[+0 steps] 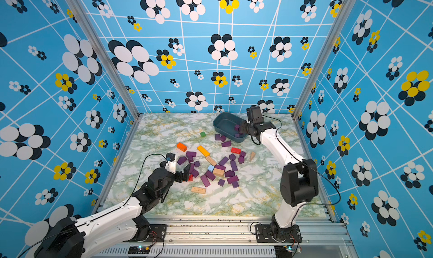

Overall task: Pick purple bricks into the storage bin
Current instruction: Place the building block in the storage box, then pick up the building block from the center of the board.

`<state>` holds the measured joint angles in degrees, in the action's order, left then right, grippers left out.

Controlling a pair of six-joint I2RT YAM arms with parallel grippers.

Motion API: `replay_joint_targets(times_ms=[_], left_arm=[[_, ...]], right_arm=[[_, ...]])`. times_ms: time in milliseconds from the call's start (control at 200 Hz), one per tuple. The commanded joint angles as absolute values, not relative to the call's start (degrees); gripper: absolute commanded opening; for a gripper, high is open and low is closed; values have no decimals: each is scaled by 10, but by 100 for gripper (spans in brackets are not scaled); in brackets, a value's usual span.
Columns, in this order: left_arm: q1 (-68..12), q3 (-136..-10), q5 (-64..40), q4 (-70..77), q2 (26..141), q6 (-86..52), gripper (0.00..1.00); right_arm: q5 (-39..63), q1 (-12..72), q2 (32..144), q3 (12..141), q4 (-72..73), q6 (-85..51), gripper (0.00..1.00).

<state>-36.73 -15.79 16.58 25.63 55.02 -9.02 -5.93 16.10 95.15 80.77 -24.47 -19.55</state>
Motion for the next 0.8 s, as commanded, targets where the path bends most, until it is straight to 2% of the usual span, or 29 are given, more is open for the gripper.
replay_joint_targets(times_ms=[0, 100, 200, 275, 395, 595, 795], left_arm=[[-361, -155, 175, 251, 548, -89, 100], [-360, -156, 181, 248, 549, -88, 100], [-360, -160, 188, 235, 544, -91, 99], [-360, -164, 198, 219, 537, -99, 99], [-360, -168, 223, 188, 525, -139, 99], [-360, -197, 242, 74, 521, -205, 99], [-342, -233, 212, 1, 542, -183, 100]], right_arm=[[-79, 160, 881, 728, -226, -180, 67], [-71, 160, 809, 654, -206, -154, 78], [-47, 160, 750, 598, -196, -108, 84], [-47, 159, 708, 558, -190, -94, 99], [-40, 157, 640, 480, -145, -119, 99], [33, 157, 576, 385, -84, -166, 99], [46, 157, 549, 336, -77, -196, 99]])
